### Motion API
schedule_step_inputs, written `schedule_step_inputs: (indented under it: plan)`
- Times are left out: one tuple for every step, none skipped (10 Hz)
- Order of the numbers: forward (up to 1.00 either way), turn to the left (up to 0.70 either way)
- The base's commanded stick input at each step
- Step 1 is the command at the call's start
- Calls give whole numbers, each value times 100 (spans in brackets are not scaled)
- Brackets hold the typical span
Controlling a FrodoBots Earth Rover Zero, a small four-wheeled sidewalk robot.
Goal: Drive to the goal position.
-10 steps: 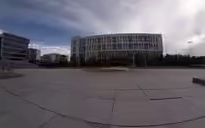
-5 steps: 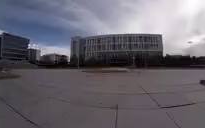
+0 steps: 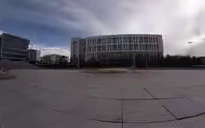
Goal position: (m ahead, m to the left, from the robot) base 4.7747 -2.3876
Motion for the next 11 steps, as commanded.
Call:
schedule_step_inputs:
  plan:
    - [68,2]
    - [68,2]
    - [68,2]
    - [68,2]
    - [68,0]
    - [68,1]
    - [69,2]
    - [69,1]
    - [69,1]
    - [70,2]
    - [70,0]
